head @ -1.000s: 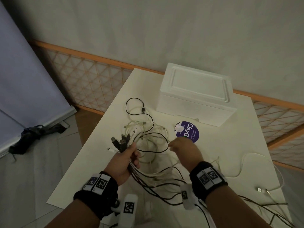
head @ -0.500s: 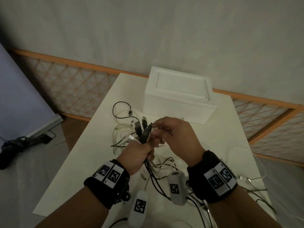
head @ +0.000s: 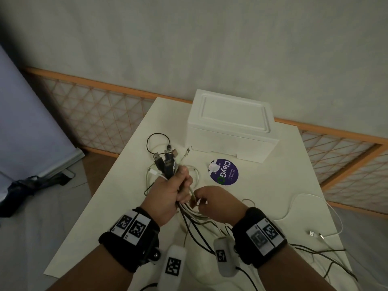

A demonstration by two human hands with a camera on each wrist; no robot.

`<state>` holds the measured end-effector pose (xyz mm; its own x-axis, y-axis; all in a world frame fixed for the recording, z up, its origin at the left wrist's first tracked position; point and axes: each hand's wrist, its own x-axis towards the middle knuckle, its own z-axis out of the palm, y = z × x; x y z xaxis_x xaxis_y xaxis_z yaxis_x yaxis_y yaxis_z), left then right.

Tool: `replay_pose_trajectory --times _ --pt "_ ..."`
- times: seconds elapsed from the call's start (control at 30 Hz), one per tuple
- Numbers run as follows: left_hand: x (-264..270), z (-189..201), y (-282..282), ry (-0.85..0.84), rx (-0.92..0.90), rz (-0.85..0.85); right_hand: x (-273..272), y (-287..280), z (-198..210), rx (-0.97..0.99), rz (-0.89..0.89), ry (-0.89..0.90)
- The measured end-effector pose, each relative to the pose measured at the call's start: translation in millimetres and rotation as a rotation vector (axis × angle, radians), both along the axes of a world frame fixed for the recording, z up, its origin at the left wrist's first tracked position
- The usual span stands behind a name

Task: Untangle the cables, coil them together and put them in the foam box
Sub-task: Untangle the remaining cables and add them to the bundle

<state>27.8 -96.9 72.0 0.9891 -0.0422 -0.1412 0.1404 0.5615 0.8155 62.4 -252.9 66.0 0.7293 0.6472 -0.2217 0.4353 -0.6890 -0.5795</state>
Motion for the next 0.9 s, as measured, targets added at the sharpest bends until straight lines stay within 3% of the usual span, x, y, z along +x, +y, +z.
replay_pose_trajectory --times 0.17,0.27,0.4,0.53,0.77,0.9 --pt "2.0 4.3 1.1 -0.067 0.032 0.037 10.8 -7.6 -13.8 -0.118 -0.01 -0.089" --pt "4.6 4.0 -1.6 -0.074 0.045 0.066 19.9 -11.0 -23.2 -0.129 -0.164 -0.144" --pt "8.2 -1.2 -0.6 -0.076 0.091 0.025 26.8 -11.2 -14.5 0.097 -0.335 -0.206" --pt "12.3 -7.6 0.1 0.012 0.099 -0.022 28.0 -9.7 12.4 0.385 -0.383 -0.174" --pt "30.9 -22.3 -6.7 0.131 0.201 0.065 17.2 -7.1 40.6 0.436 -0.325 -0.244" --pt "40.0 -47.1 -2.0 0.232 0.474 0.047 10.2 -9.7 57.9 0.596 -0.386 -0.332"
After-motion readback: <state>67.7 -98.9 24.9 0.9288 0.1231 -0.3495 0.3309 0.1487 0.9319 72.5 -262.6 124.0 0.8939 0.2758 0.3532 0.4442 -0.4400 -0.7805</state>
